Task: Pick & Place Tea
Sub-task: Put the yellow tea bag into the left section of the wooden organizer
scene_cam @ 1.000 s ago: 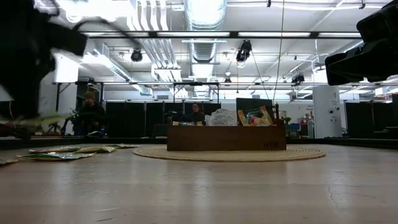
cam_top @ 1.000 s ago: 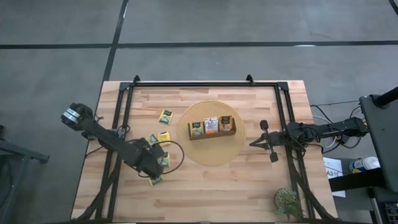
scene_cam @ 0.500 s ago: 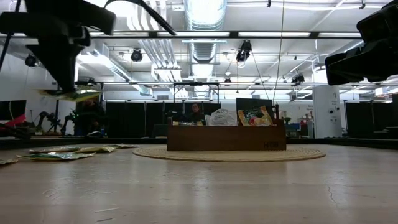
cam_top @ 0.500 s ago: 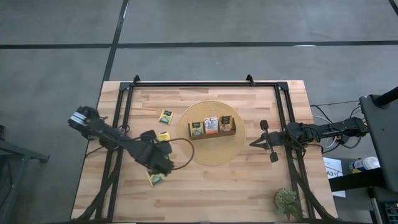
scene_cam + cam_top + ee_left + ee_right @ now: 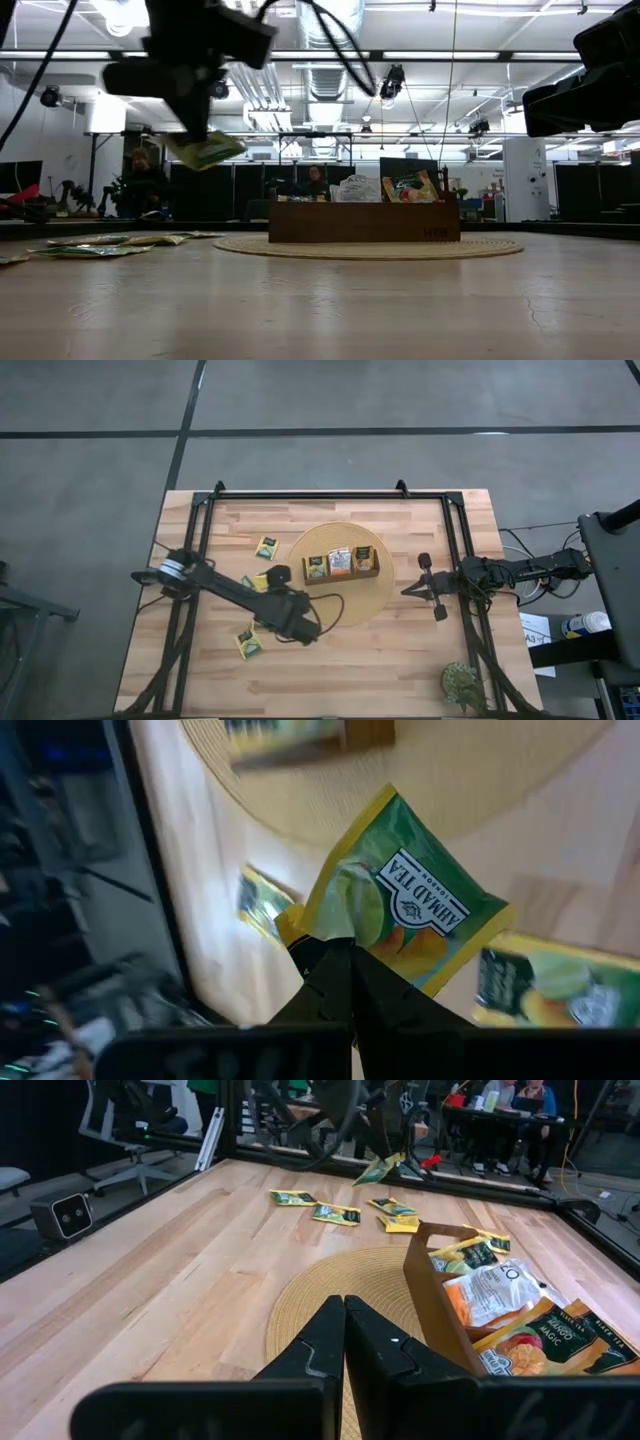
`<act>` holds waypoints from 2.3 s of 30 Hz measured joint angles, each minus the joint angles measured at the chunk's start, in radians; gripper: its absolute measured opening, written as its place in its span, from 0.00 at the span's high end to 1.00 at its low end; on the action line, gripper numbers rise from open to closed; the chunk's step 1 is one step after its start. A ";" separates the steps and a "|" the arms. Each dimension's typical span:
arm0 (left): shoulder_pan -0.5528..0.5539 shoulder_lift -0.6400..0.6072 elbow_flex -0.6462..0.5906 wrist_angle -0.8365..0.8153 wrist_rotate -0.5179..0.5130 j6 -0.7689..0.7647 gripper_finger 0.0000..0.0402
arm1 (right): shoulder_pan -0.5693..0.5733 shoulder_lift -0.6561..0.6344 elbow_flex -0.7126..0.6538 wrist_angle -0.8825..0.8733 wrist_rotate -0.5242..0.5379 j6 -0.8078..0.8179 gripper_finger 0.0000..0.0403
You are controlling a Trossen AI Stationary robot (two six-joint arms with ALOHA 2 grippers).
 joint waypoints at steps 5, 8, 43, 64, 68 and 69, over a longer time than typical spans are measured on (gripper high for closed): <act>0.015 0.106 0.156 -0.011 -0.085 0.132 1.00 | 0.000 0.000 0.000 0.000 0.000 0.000 0.98; 0.017 0.159 0.230 -0.015 -0.153 0.219 1.00 | 0.000 0.000 0.000 0.000 0.000 0.000 0.98; 0.167 0.334 0.346 0.031 -0.425 0.729 1.00 | 0.000 0.001 0.000 0.000 0.000 0.001 0.98; 0.189 0.335 0.230 0.123 -0.395 0.807 1.00 | 0.000 0.000 0.000 0.000 0.000 0.000 0.98; 0.189 0.335 0.230 0.142 -0.399 0.831 1.00 | 0.000 0.000 0.000 0.000 0.000 0.000 0.98; 0.189 0.335 0.230 0.142 -0.398 0.833 1.00 | 0.000 0.000 0.000 0.000 0.000 0.000 0.98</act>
